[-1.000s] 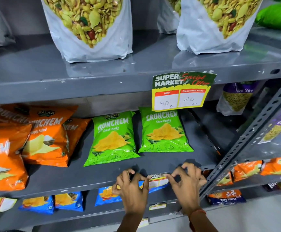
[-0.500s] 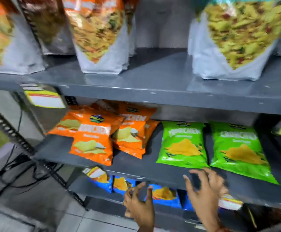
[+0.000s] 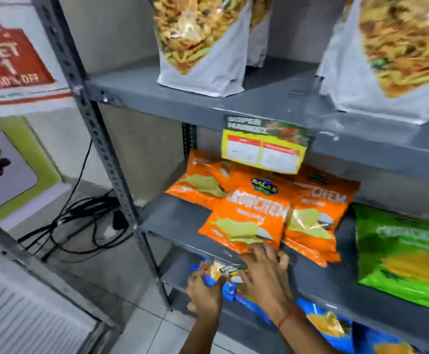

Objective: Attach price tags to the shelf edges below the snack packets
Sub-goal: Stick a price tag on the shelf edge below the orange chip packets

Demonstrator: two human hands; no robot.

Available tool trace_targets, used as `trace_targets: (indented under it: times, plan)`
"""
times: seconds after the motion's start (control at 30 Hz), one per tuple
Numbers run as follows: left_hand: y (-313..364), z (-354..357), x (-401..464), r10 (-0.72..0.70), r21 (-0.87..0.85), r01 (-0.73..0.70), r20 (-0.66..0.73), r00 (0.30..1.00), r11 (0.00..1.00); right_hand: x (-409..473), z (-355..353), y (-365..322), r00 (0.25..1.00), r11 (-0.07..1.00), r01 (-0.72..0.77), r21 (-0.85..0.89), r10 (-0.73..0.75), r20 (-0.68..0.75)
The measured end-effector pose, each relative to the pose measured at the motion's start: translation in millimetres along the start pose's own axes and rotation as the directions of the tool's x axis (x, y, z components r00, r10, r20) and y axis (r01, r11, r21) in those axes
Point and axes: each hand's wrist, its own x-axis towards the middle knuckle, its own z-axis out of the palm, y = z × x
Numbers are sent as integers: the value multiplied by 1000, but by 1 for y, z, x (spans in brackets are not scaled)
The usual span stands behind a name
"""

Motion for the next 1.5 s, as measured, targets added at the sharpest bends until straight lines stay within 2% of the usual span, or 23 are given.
trace_targets:
  times: [0.13, 0.23, 0.43, 0.53, 0.63, 0.77, 1.03, 1.2, 1.37, 1.5]
  plan:
    - [0, -9, 23, -13, -1, 14, 97, 995, 1000, 9, 15, -1, 997, 1000, -29, -11, 28, -75]
    - [12, -17, 22, 24, 2, -24, 120, 993, 1000, 7, 15, -3, 992, 998, -60, 5, 60, -112]
    - [14, -32, 22, 209, 43, -217, 145, 967, 975, -2, 12, -11, 983, 982, -166, 88, 172, -70]
    - [15, -39, 25, 240, 68, -253, 157, 958, 965, -9, 11, -14, 972, 968, -221, 120, 229, -55]
    - [22, -47, 28, 234, 163, -261, 165, 958, 951, -19, 11, -19, 964, 959, -247, 139, 258, -69]
    - [29, -55, 29, 296, 324, -334, 161, 941, 885, -29, 18, -25, 945, 939, -306, 156, 320, -68]
    - [22, -51, 30, 321, 551, -385, 213, 923, 740, -35, 45, -28, 918, 913, -395, 100, 395, 29]
    - [25, -52, 28, 379, 530, -432, 212, 901, 729, -36, 41, -27, 912, 905, -406, 125, 410, -5]
    - [36, -56, 34, 511, 484, -548, 220, 831, 682, -31, 28, -26, 914, 919, -376, 118, 389, -117]
    - [46, -54, 38, 524, 481, -561, 224, 822, 674, -23, 28, -25, 901, 911, -392, 130, 409, -146]
